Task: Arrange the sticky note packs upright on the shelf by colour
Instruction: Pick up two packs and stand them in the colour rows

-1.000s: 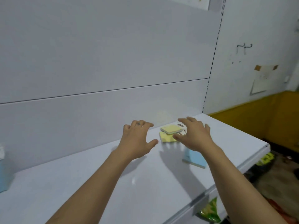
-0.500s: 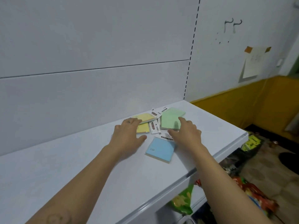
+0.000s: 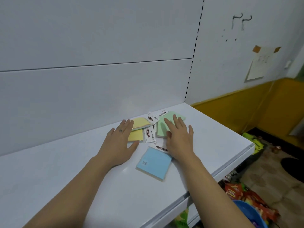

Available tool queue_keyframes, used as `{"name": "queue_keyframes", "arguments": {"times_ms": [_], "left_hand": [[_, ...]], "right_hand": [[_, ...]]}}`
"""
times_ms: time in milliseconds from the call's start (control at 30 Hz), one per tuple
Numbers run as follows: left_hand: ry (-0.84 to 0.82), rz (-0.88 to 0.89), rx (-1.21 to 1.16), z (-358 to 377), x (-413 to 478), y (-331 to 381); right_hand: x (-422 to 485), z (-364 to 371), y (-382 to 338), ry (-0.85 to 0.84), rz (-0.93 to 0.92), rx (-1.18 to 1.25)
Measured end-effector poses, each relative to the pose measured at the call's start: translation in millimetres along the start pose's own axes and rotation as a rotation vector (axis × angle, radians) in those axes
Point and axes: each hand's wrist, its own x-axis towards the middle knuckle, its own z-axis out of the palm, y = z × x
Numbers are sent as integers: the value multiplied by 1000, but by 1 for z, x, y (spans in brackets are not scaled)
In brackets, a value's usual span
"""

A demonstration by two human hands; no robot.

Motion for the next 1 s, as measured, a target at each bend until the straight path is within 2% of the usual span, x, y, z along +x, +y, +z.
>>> {"name": "queue_keyframes", "arguments": {"times_ms": [167,367,467,667,767,900,1000], "left_hand": [[-44,12,1,4,2,-1],[94,60,124,-1,-2,4],[179,52,66,-9,-2,9],[124,-66,-213,-11,-7,7],[81,-67,-137,-17,-7,11],[23,-172,-57,-27,-5,11],[-75,-277,-131,-32,-3,11]], "right_hand": [[2,2,3,-86,40,1],[2,-2,2,-8,120,-75],[1,-2,2,40,143,-72],[1,2,3,-38,135,77],[1,1,3,-41,167,86],[0,-7,4,-40,207,398],[-2,-10,10,23,230,588]]}}
